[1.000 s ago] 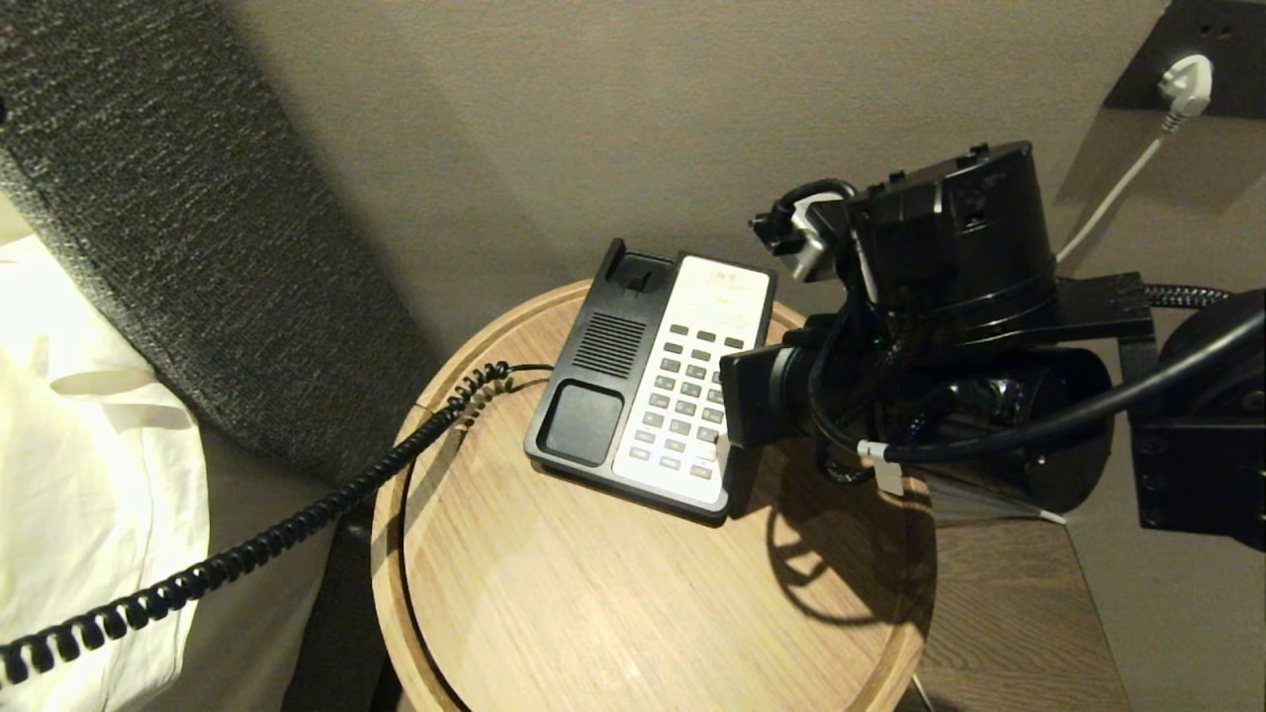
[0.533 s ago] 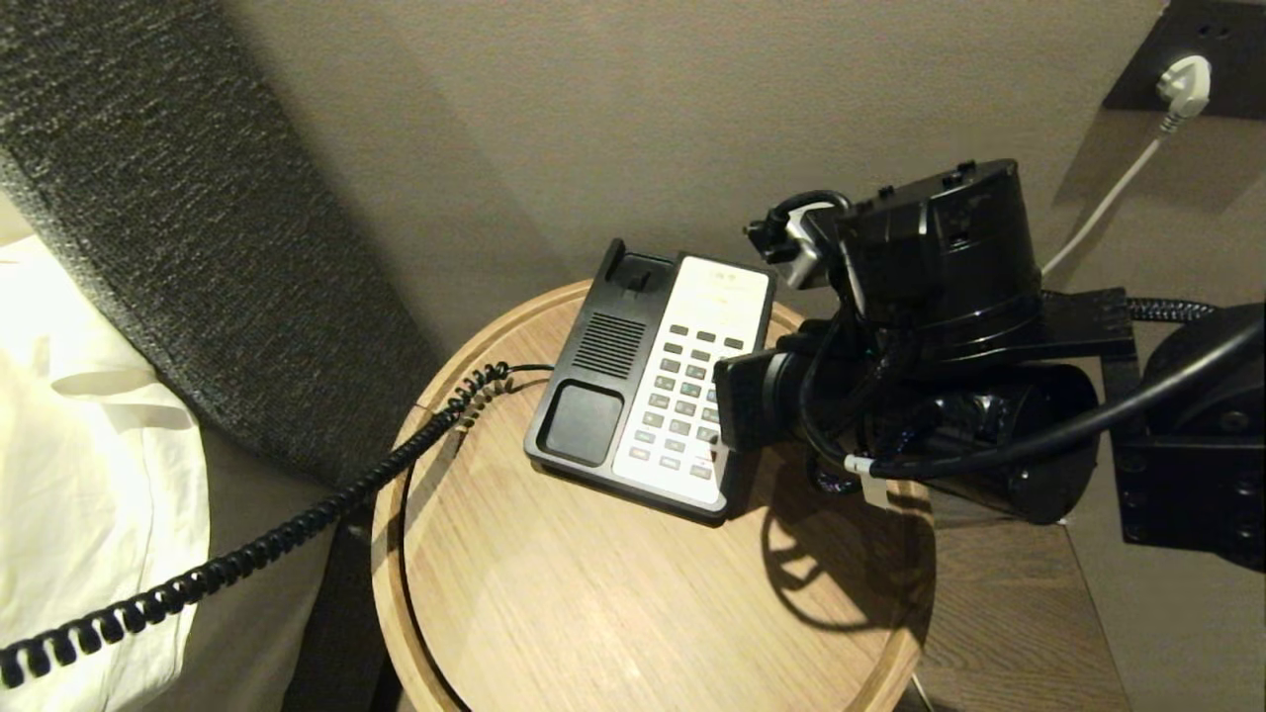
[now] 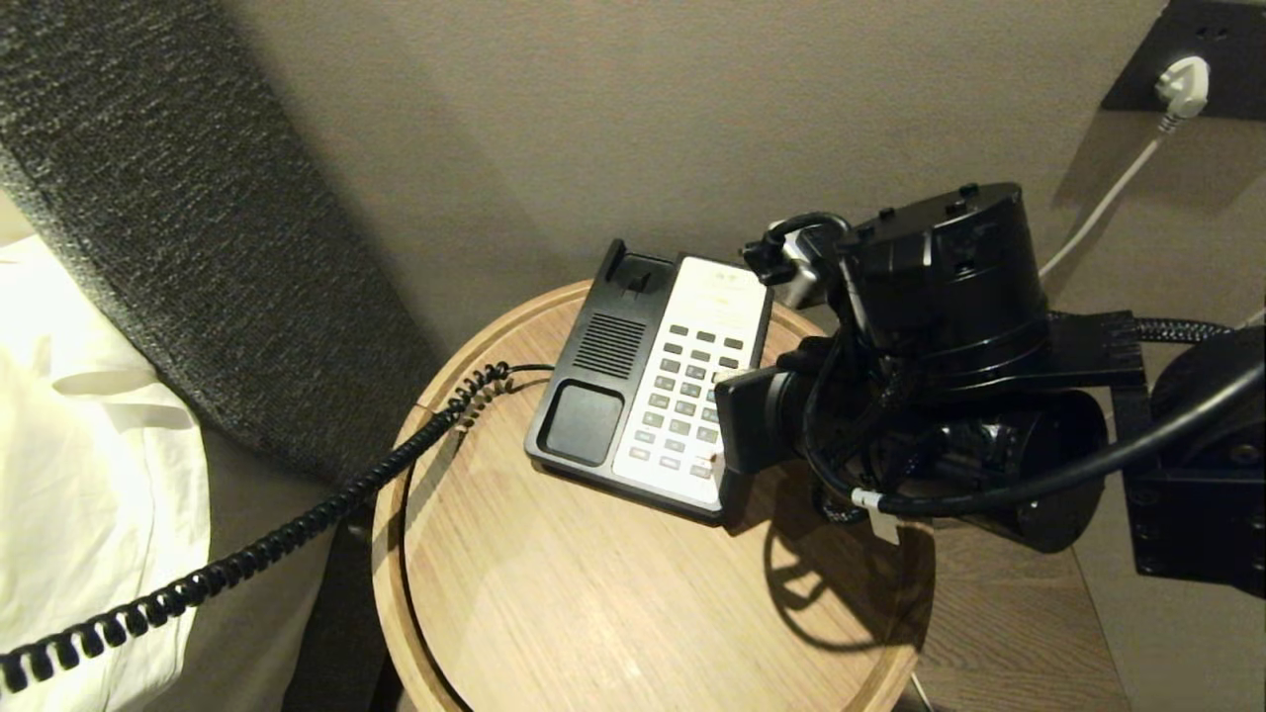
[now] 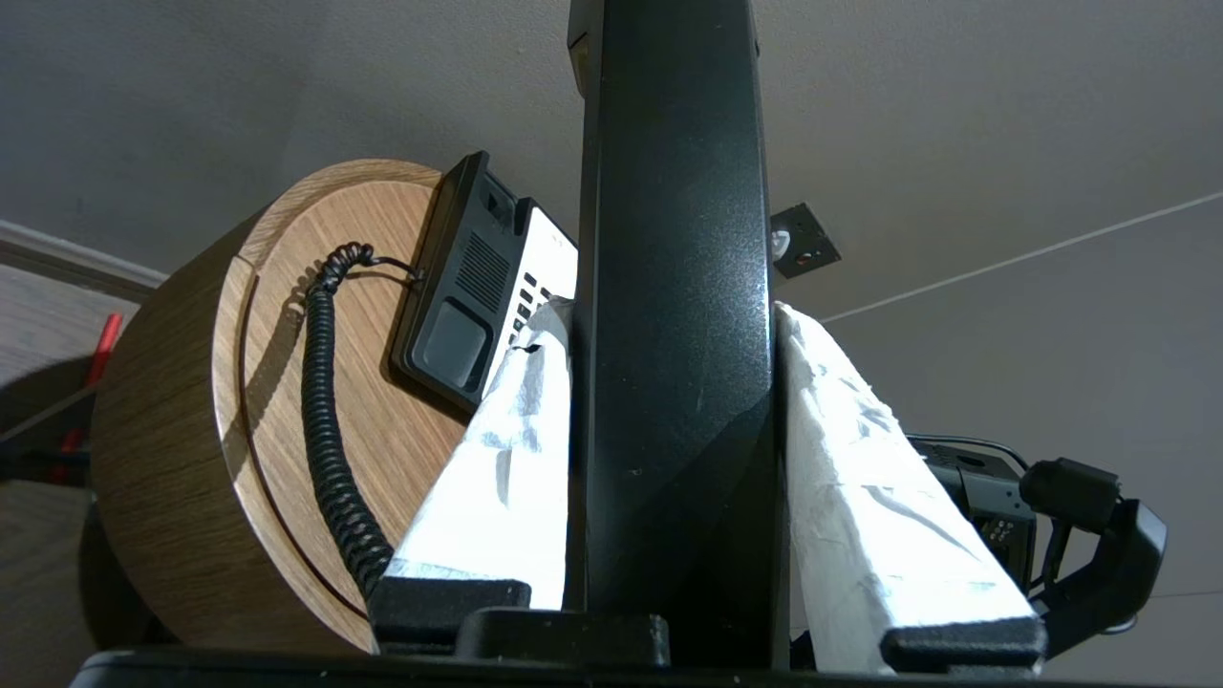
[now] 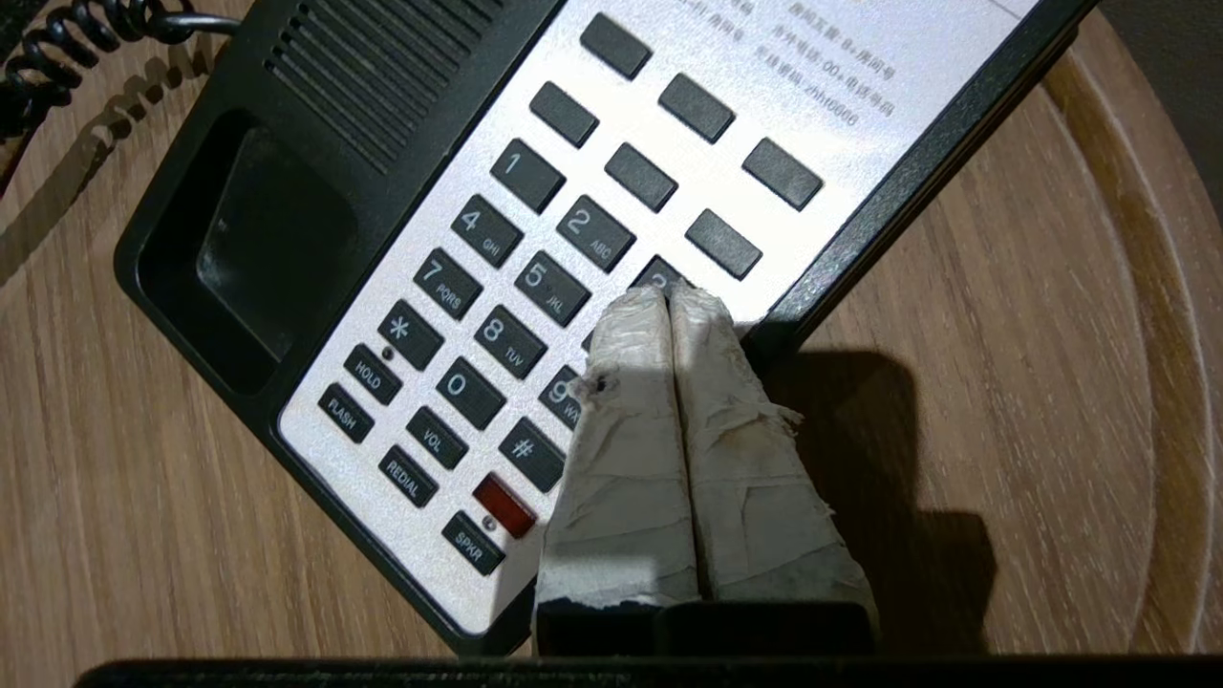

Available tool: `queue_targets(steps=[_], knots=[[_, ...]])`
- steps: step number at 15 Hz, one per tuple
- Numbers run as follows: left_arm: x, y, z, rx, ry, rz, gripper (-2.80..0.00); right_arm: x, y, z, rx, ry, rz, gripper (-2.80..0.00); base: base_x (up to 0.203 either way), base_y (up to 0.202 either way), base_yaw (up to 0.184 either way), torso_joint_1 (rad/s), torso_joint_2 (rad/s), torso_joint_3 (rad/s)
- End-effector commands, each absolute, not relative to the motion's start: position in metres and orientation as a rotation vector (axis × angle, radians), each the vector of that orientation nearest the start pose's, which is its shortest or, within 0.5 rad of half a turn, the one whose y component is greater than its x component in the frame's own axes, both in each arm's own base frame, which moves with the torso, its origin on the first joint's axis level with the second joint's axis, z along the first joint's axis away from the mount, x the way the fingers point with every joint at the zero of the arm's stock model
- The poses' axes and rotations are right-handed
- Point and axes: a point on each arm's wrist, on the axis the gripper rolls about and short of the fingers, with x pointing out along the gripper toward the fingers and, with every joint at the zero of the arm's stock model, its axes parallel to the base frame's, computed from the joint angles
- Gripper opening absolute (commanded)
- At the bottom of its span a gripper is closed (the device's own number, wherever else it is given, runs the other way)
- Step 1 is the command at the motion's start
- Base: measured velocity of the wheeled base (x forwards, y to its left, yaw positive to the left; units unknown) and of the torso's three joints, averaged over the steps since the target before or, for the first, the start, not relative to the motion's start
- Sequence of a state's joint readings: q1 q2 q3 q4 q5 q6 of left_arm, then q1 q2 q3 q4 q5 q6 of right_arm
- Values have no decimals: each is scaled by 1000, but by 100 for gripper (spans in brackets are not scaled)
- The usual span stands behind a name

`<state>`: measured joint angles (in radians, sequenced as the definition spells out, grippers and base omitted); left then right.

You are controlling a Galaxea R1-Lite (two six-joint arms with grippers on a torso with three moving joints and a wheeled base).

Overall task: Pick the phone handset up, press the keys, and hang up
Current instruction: Dial the number

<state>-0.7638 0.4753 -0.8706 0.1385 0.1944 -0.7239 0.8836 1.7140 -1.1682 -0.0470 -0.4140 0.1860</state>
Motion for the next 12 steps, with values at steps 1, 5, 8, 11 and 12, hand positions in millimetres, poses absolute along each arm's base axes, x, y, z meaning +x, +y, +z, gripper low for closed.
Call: queue_targets(steps=[1,5,8,11,12], knots=[[-23,28,300,-826,-15,-627,-280,210,244,218,-131,449,417,-280,0,0,0,0,0,0],[-25,30,296,-826,-16,-628,-280,208,243,225,-109,421,429,-280,0,0,0,0,0,0],[-27,32,293,-824,-16,-628,-280,194,244,238,-92,391,469,-280,0,0,0,0,0,0],[-25,30,286,-814,-3,-622,-280,182,253,241,-80,382,521,-280,0,0,0,0,0,0],[-25,30,280,-808,9,-617,-280,181,253,240,-77,390,523,-280,0,0,0,0,0,0]])
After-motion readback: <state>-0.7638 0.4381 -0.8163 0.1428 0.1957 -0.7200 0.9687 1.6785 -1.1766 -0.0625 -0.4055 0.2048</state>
